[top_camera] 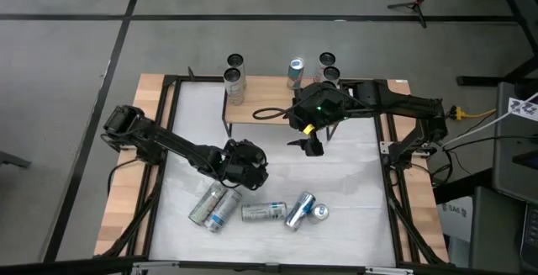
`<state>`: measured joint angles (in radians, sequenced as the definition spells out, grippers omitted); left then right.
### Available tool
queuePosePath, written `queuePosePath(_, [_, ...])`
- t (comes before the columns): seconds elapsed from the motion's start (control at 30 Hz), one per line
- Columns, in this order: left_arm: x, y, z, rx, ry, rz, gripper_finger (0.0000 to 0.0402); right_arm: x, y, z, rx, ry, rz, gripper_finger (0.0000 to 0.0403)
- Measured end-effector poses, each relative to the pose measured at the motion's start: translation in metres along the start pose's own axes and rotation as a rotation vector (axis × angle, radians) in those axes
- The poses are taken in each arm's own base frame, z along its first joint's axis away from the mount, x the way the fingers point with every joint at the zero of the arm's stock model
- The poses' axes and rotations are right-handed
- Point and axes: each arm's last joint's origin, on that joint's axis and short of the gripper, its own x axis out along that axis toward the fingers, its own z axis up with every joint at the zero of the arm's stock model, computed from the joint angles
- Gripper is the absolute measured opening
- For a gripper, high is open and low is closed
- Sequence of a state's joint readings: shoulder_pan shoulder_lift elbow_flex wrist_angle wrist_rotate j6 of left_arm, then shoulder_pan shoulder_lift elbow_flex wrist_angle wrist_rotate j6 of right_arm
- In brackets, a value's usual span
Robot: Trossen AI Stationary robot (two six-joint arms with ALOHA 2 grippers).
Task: Sort soda cans
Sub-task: Put the bottom white blue soda can on the shelf
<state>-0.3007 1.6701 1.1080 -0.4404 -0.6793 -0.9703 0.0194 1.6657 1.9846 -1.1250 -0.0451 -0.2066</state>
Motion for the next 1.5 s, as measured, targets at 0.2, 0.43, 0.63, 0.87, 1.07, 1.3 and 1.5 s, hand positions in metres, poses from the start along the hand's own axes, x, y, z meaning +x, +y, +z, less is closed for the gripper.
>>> queuePosePath(0.2, [-0.007,0.001,0.006,0.02,-0.012,-0.02,0.0354,0.0,0.0,0.001,0.05,-0.007,-0.001,0.0364])
queuePosePath(0.43, [-0.027,0.006,0.019,0.036,-0.029,-0.079,0.0354,0.001,0.0,0.001,0.177,-0.007,-0.001,0.0364])
queuePosePath(0.63, [-0.05,0.012,0.034,0.072,-0.045,-0.164,0.0354,0.004,-0.001,0.001,0.272,0.002,-0.009,0.0364])
queuePosePath(0.87, [-0.082,0.028,0.051,0.18,-0.049,-0.275,0.0354,0.028,0.002,0.0,0.379,0.023,-0.003,0.0364])
queuePosePath(1.07, [-0.115,0.062,0.058,0.229,-0.006,-0.26,0.0354,0.051,0.014,0.004,0.416,0.03,-0.114,0.0364])
queuePosePath(1.3, [-0.141,0.092,0.06,0.263,-0.01,-0.212,0.0354,0.083,0.03,0.011,0.508,-0.013,-0.272,0.0364])
queuePosePath(1.5, [-0.147,0.1,0.059,0.284,-0.024,-0.179,0.0354,0.121,0.05,0.015,0.522,-0.016,-0.25,0.0364])
